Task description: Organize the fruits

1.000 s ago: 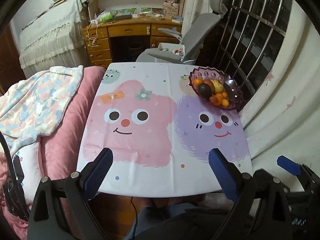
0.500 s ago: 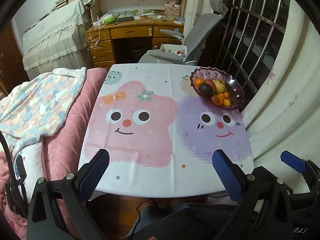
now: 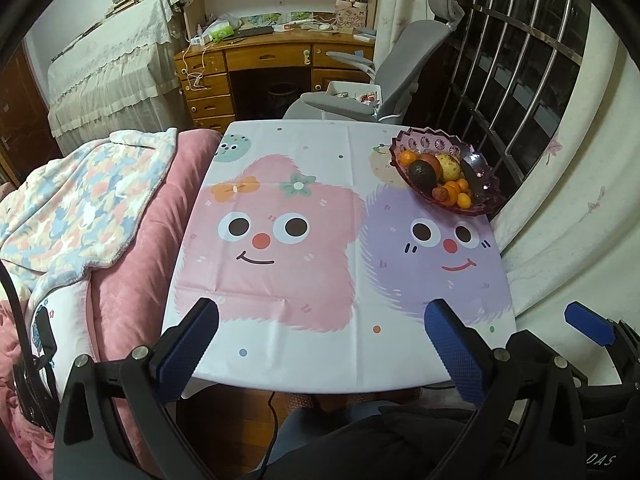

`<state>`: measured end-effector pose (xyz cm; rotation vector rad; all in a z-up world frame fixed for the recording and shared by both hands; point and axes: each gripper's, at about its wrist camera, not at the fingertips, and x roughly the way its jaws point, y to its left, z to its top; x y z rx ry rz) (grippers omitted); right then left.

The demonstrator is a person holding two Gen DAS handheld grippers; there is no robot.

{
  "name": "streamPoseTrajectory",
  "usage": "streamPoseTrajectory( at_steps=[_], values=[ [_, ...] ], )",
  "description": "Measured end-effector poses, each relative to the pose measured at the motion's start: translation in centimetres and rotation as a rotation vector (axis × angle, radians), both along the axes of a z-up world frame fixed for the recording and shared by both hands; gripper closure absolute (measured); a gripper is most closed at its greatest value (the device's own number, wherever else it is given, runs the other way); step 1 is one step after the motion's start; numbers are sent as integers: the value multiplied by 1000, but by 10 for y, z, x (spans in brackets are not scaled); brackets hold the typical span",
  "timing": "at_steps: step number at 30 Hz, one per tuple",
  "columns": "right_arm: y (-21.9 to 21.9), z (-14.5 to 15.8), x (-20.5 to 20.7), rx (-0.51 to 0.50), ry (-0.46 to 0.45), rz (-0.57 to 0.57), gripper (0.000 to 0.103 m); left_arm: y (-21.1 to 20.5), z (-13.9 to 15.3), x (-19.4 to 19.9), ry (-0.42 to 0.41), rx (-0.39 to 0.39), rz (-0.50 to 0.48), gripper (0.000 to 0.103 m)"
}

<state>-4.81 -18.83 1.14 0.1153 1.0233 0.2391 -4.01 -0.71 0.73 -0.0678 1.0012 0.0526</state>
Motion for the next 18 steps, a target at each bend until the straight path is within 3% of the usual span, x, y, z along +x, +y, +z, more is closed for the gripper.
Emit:
streamPoseTrajectory(
  at_steps=[18],
  values=[
    [6, -8, 10, -1, 20, -8, 0, 0, 0, 15, -6, 31, -8, 1]
  ],
)
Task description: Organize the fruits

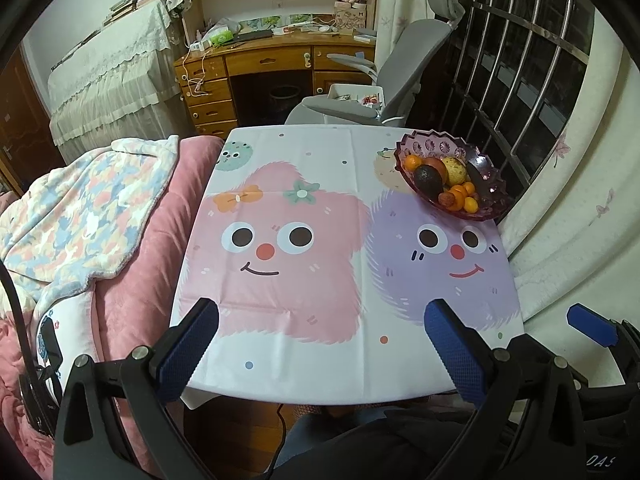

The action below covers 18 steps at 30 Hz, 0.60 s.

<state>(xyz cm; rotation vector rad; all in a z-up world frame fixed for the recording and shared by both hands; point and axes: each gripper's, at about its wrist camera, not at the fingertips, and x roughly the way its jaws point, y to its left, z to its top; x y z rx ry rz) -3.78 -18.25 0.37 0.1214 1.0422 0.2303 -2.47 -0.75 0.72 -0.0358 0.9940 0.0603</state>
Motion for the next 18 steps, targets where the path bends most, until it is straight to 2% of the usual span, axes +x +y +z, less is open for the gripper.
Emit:
streamPoseTrajectory(
  at_steps=[18],
  values=[
    [6, -7, 6, 0, 20, 7, 0, 4, -3, 1, 6, 8, 10, 1]
  ],
)
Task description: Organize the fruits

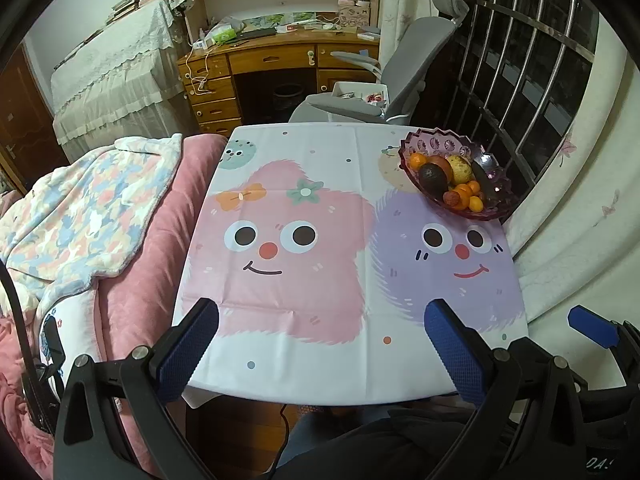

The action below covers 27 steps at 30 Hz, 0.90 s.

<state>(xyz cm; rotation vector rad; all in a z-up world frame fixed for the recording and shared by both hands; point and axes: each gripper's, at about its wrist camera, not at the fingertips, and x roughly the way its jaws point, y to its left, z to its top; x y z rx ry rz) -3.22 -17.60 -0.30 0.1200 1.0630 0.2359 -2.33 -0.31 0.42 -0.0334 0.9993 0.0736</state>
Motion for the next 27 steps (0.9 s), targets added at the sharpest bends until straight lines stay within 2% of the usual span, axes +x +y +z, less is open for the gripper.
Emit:
streamPoseTrajectory(
  at_steps=[27],
  values=[
    [1, 0, -2, -1, -1, 9, 0, -4, 0, -7, -4, 6, 21, 1]
  ],
)
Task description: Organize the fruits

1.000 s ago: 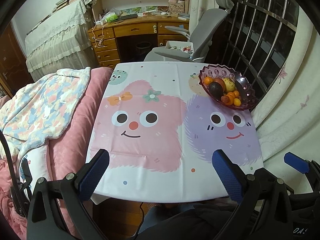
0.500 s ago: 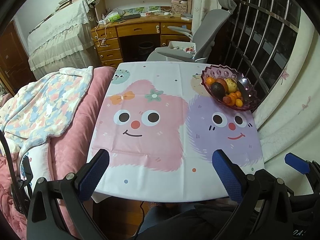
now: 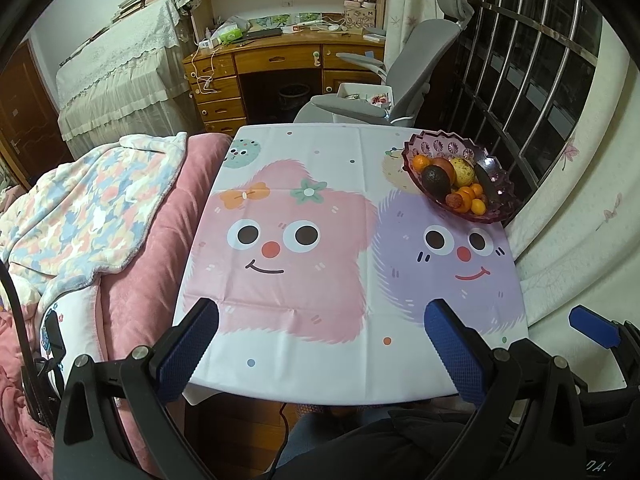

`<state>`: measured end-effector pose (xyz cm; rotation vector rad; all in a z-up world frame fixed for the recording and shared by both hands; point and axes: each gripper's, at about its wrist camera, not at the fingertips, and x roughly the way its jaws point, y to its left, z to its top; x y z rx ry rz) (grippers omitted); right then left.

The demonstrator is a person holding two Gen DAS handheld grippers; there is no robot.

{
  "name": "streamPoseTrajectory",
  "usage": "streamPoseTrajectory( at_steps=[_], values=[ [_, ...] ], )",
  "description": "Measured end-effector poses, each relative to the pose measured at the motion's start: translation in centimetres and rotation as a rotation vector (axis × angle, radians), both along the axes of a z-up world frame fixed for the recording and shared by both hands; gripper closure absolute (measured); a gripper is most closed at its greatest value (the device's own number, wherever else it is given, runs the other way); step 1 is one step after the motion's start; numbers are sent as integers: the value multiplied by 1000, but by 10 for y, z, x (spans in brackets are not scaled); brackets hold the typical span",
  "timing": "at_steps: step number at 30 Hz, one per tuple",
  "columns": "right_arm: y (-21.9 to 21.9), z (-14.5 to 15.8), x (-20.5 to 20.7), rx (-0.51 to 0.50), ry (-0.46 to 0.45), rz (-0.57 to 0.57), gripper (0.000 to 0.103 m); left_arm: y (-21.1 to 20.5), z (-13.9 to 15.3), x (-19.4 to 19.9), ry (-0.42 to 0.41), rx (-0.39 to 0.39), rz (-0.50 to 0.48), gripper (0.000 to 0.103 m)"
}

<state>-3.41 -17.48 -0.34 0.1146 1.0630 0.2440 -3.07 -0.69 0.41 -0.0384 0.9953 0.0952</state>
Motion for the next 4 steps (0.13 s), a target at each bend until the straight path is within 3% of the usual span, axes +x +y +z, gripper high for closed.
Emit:
streamPoseTrajectory(
  at_steps=[4],
  values=[
    [0, 1, 1, 0, 1, 0, 0, 0, 0, 0, 0, 0, 0, 1]
  ],
)
